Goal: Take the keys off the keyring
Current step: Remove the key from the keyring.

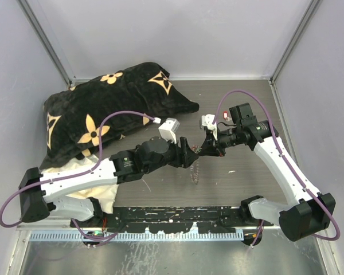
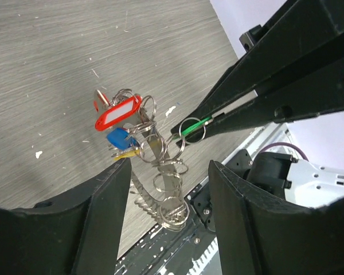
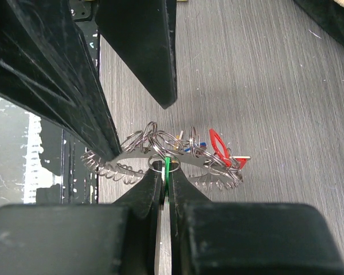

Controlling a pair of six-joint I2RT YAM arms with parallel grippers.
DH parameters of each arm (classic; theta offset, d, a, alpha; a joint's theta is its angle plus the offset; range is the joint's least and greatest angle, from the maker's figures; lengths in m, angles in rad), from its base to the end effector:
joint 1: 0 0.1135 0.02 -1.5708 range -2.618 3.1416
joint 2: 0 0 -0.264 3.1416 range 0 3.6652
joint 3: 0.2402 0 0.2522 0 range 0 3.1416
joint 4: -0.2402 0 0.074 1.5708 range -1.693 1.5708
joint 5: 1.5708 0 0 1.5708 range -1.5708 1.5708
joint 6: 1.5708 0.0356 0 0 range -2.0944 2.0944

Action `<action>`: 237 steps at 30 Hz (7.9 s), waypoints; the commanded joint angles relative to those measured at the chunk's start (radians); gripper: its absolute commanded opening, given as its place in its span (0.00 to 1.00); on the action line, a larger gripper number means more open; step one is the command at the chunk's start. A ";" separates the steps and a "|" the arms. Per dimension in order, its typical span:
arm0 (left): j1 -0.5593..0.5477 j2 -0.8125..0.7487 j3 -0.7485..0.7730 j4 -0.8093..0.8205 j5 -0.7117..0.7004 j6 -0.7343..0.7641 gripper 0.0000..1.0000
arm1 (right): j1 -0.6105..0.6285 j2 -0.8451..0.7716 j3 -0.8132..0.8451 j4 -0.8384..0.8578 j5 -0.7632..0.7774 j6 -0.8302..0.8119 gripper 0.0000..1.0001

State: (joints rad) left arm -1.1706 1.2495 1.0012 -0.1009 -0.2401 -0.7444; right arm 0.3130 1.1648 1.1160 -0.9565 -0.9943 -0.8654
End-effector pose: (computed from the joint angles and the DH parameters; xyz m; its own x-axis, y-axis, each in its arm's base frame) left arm 0.1211 -0.2646 0.3248 -0.6452 -0.1641 -0.7462 0.5036 0.6432 -0.5768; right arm 0.1938 0.0941 0.3252 -0.0676 -0.4581 -0.8863 -0.9975 0.0486 0.0510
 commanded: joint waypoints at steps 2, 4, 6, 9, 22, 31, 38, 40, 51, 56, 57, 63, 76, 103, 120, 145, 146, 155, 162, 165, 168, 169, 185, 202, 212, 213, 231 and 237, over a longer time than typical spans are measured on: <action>-0.016 0.058 0.103 -0.044 -0.092 -0.004 0.57 | -0.003 -0.024 0.004 0.044 -0.030 0.011 0.01; -0.021 0.070 0.117 -0.056 -0.103 -0.004 0.57 | -0.002 -0.025 0.004 0.044 -0.029 0.012 0.01; -0.027 0.082 0.133 -0.072 -0.116 -0.004 0.56 | -0.002 -0.024 0.004 0.045 -0.029 0.013 0.01; -0.036 0.103 0.153 -0.095 -0.132 -0.004 0.56 | -0.002 -0.024 0.003 0.047 -0.029 0.015 0.01; -0.040 0.123 0.170 -0.142 -0.149 0.022 0.31 | -0.003 -0.026 0.004 0.049 -0.023 0.017 0.01; -0.039 0.071 0.086 -0.048 -0.114 0.157 0.07 | -0.002 -0.030 0.003 0.046 -0.025 0.016 0.01; -0.038 0.030 0.014 0.039 -0.093 0.293 0.01 | -0.003 -0.031 -0.008 0.032 -0.035 -0.006 0.01; -0.035 0.028 -0.011 0.075 -0.078 0.330 0.00 | -0.003 -0.031 -0.010 0.019 -0.046 -0.021 0.01; 0.028 -0.016 -0.095 0.213 0.082 0.404 0.00 | 0.000 -0.035 -0.025 -0.030 -0.064 -0.110 0.01; 0.069 -0.028 -0.142 0.277 0.186 0.451 0.00 | 0.002 -0.032 -0.040 -0.022 -0.069 -0.123 0.01; 0.078 -0.028 -0.149 0.285 0.206 0.455 0.00 | 0.001 -0.029 -0.045 -0.018 -0.070 -0.124 0.01; 0.110 -0.017 -0.173 0.319 0.268 0.476 0.00 | 0.006 -0.016 -0.074 0.020 -0.062 -0.114 0.01; 0.126 0.007 -0.217 0.416 0.296 0.510 0.00 | 0.016 0.014 -0.101 0.092 -0.034 -0.060 0.02; 0.150 0.012 -0.273 0.570 0.341 0.432 0.00 | 0.018 -0.016 -0.144 0.190 -0.034 0.033 0.07; 0.163 0.007 -0.311 0.603 0.361 0.395 0.00 | 0.016 -0.015 -0.165 0.197 -0.055 0.040 0.11; 0.170 -0.013 -0.295 0.541 0.420 0.432 0.00 | 0.017 -0.025 -0.134 0.158 -0.101 0.025 0.29; 0.170 -0.014 -0.291 0.530 0.427 0.438 0.00 | 0.016 -0.025 -0.127 0.151 -0.110 0.021 0.29; 0.170 -0.005 -0.254 0.484 0.483 0.460 0.00 | 0.026 -0.017 -0.135 0.170 -0.137 0.014 0.29; 0.170 0.005 -0.239 0.486 0.495 0.450 0.00 | 0.093 -0.008 -0.163 0.213 -0.075 0.025 0.28; 0.170 0.004 -0.238 0.487 0.502 0.448 0.00 | 0.115 -0.004 -0.167 0.226 -0.046 0.031 0.26; 0.169 0.004 -0.240 0.487 0.505 0.447 0.00 | 0.126 -0.003 -0.168 0.235 -0.026 0.037 0.19; 0.170 0.004 -0.240 0.486 0.505 0.447 0.00 | 0.126 -0.004 -0.167 0.236 -0.023 0.036 0.15; 0.170 -0.018 -0.251 0.480 0.552 0.459 0.00 | 0.127 -0.007 -0.176 0.234 0.009 0.019 0.21; 0.176 -0.038 -0.275 0.481 0.526 0.427 0.00 | 0.106 -0.021 -0.127 0.200 -0.057 0.030 0.01; 0.208 -0.140 -0.392 0.481 0.487 0.335 0.14 | 0.078 -0.022 -0.131 0.206 -0.070 0.030 0.01; 0.210 -0.146 -0.398 0.478 0.484 0.329 0.17 | 0.080 -0.022 -0.132 0.206 -0.070 0.031 0.01; 0.219 -0.262 -0.464 0.529 0.498 0.288 0.55 | 0.079 -0.011 -0.152 0.234 -0.069 0.038 0.01; 0.219 -0.235 -0.465 0.587 0.552 0.449 0.55 | 0.082 -0.004 -0.147 0.168 -0.098 -0.052 0.01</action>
State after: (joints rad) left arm -0.9558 1.0084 0.5323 0.3779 0.2695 -0.4232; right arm 0.3927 1.1698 0.9497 -0.7696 -1.0378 -0.8585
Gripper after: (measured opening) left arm 0.550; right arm 0.033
